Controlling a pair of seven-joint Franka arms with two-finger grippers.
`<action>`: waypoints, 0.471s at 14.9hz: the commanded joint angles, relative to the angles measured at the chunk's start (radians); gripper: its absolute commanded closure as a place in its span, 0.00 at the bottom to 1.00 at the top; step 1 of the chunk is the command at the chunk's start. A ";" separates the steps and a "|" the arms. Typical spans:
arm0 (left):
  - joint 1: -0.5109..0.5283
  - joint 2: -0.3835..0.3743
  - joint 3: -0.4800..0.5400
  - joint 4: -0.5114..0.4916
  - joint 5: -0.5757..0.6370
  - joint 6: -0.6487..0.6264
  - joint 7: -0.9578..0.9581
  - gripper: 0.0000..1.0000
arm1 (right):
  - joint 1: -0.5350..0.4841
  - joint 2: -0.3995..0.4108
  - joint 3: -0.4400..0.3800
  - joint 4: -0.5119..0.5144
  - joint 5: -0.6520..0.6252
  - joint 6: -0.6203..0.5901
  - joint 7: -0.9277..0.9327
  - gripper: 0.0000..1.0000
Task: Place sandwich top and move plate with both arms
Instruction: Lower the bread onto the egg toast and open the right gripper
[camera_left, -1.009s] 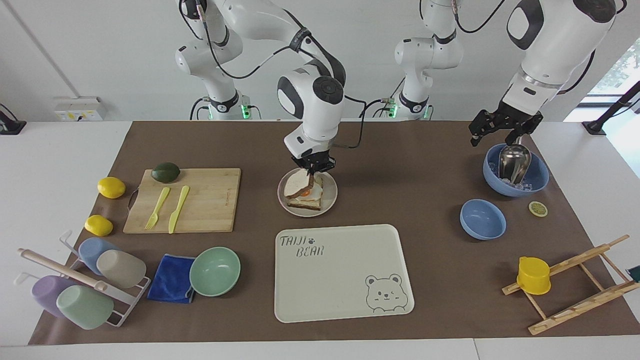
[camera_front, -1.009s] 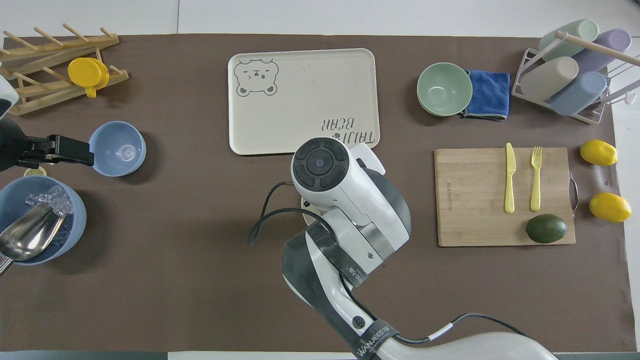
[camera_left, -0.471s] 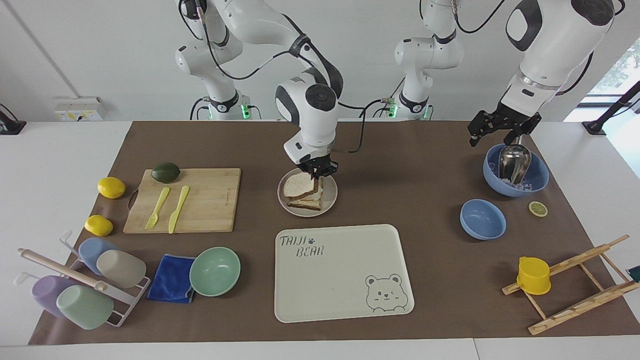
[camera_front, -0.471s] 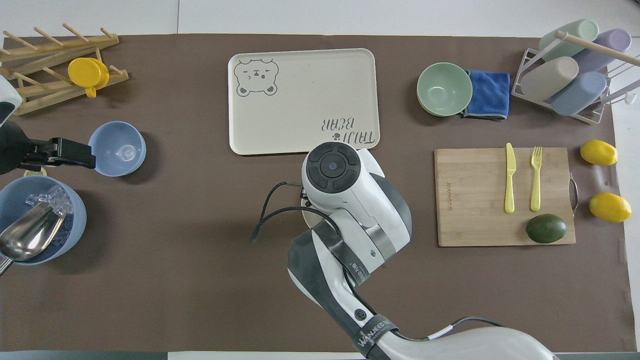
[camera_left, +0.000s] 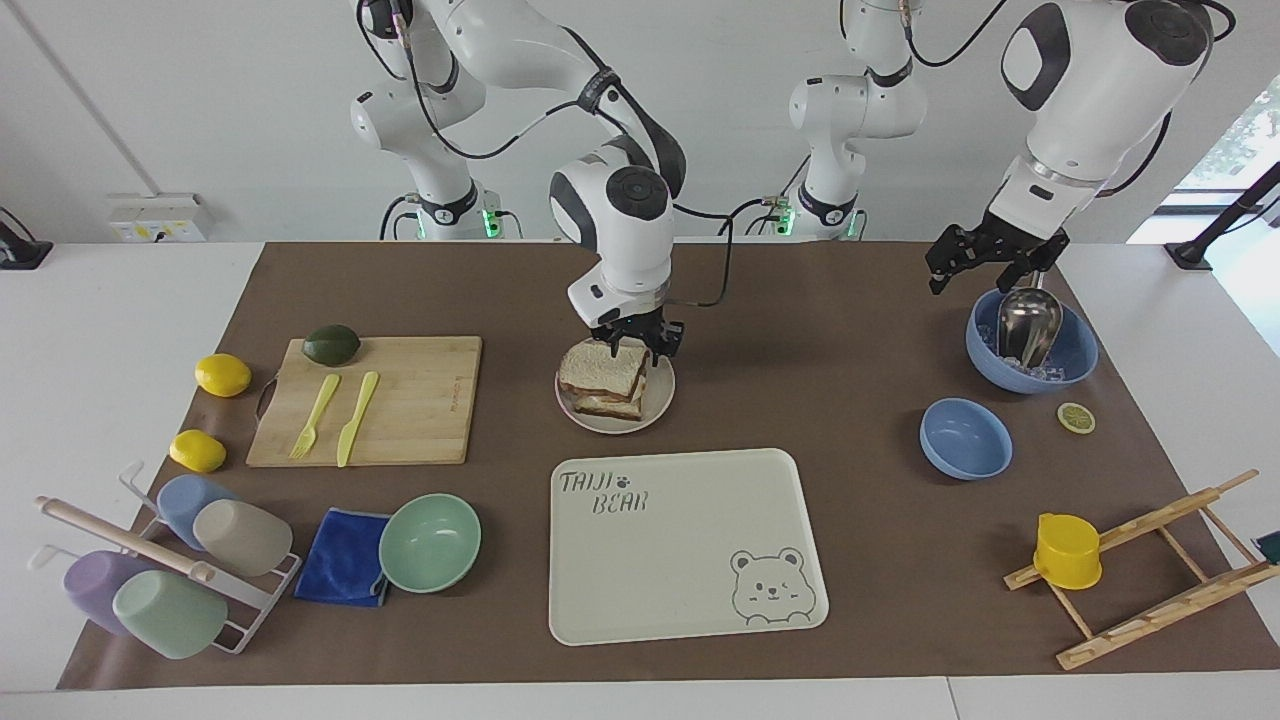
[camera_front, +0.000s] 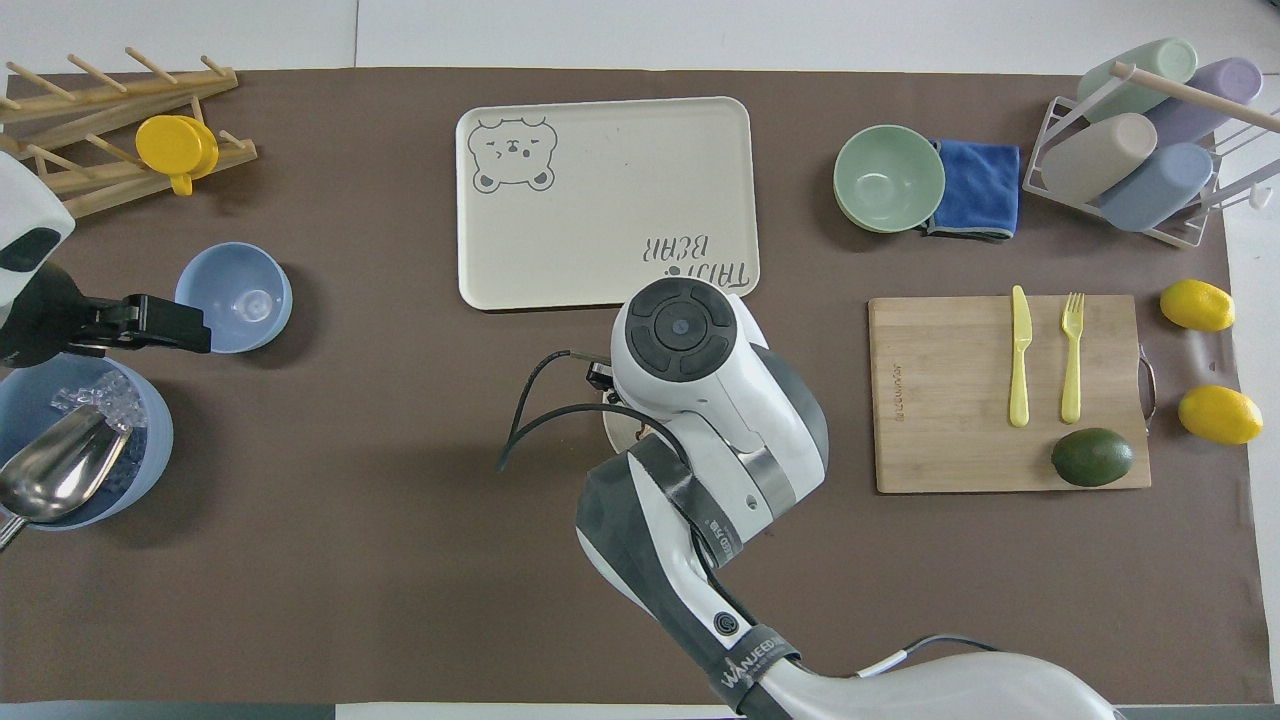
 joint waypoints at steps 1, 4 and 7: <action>-0.003 -0.056 -0.003 -0.091 -0.025 0.075 -0.035 0.00 | -0.067 -0.033 0.008 0.012 0.036 -0.008 -0.009 0.26; -0.032 -0.048 -0.002 -0.151 -0.143 0.151 -0.075 0.00 | -0.149 -0.080 0.008 0.012 0.036 -0.071 -0.142 0.00; -0.102 -0.053 -0.005 -0.254 -0.196 0.258 -0.110 0.00 | -0.293 -0.128 0.008 0.013 0.038 -0.187 -0.392 0.00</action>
